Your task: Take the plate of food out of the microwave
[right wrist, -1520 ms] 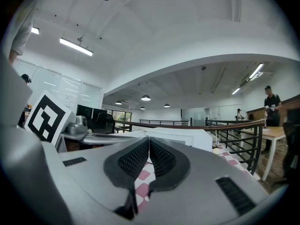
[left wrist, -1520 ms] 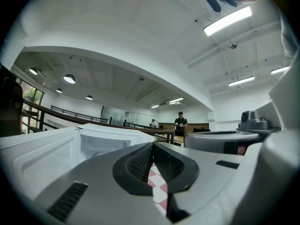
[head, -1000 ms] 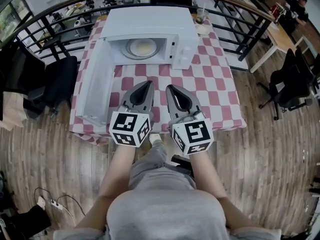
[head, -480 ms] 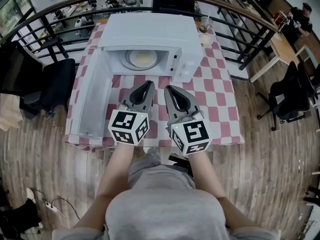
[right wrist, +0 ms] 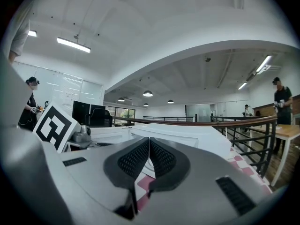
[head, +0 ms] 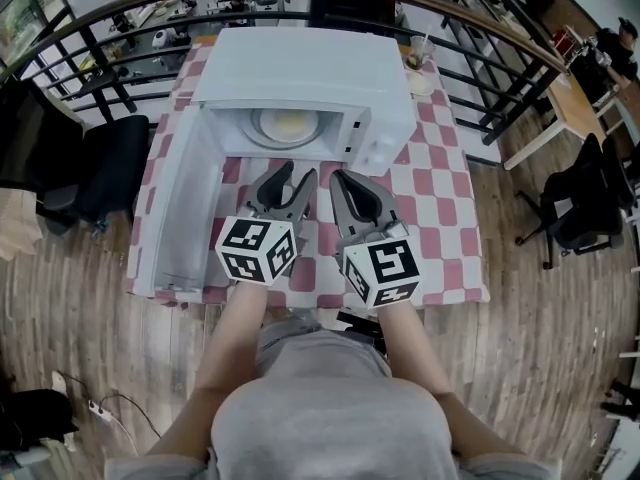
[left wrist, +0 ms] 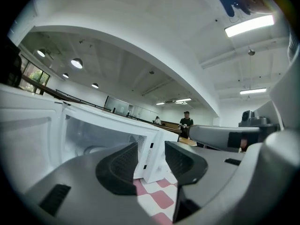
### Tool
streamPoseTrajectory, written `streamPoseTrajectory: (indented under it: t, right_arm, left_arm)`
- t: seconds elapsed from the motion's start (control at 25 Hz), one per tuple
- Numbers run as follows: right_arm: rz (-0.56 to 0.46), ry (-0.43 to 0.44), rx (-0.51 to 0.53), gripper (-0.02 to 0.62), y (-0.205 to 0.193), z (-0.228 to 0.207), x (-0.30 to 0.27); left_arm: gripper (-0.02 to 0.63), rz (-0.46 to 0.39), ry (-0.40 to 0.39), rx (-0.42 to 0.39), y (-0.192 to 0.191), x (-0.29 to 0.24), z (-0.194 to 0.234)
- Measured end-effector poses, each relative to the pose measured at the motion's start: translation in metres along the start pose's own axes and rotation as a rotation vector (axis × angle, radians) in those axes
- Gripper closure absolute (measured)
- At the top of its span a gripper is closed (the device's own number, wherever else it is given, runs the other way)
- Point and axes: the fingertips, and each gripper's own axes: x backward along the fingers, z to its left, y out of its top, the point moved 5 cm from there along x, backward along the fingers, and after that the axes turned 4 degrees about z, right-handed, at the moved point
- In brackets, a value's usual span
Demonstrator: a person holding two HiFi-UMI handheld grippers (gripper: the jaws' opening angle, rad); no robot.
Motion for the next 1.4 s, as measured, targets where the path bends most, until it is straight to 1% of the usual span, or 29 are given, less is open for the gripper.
streamPoseTrajectory:
  t: [0.12,0.16,0.24,0.36,0.56,0.72,0.8,1.0,1.16,1.2,1.24,1.4]
  right_arm:
    - [0.013,0.011,-0.004,0.569,-0.005,-0.003,-0.007]
    - [0.018,0.013,-0.008,0.569,-0.007,-0.004,-0.010]
    - [0.028,0.018,-0.017,0.569,-0.011,-0.007,-0.015]
    - [0.044,0.027,-0.033,0.569,-0.018,-0.010,-0.024]
    - [0.076,0.038,-0.056,0.569,-0.032,-0.018,-0.042]
    - [0.083,0.036,-0.049,0.569,-0.038,-0.022,-0.052]
    - [0.087,0.040,-0.045,0.569,-0.040,-0.023,-0.057]
    - [0.099,0.036,-0.050,0.569,-0.044,-0.032,-0.067]
    - [0.106,0.040,-0.053,0.569,-0.046,-0.038,-0.075]
    - [0.110,0.041,-0.054,0.569,-0.047,-0.040,-0.077]
    - [0.114,0.042,-0.056,0.569,-0.049,-0.040,-0.078]
    - [0.131,0.047,-0.061,0.569,-0.055,-0.042,-0.085]
  left_arm:
    - [0.383,0.013,0.003,0.120,-0.012,-0.008,0.015]
    - [0.376,0.012,0.000,0.160,-0.016,-0.010,0.019]
    - [0.375,0.005,-0.009,0.220,-0.022,-0.014,0.026]
    - [0.376,-0.009,-0.016,0.287,-0.029,-0.020,0.037]
    - [0.376,-0.035,-0.008,0.422,-0.035,-0.038,0.059]
    - [0.376,-0.051,0.000,0.516,-0.040,-0.053,0.073]
    - [0.376,-0.055,0.001,0.576,-0.045,-0.060,0.081]
    - [0.377,-0.068,-0.002,0.766,-0.060,-0.076,0.097]
    - [0.377,-0.076,0.024,0.849,-0.068,-0.086,0.107]
    - [0.364,-0.078,0.035,0.869,-0.071,-0.088,0.110]
    - [0.336,-0.079,0.044,0.895,-0.074,-0.090,0.112]
    - [0.311,-0.077,0.087,1.011,-0.088,-0.096,0.124]
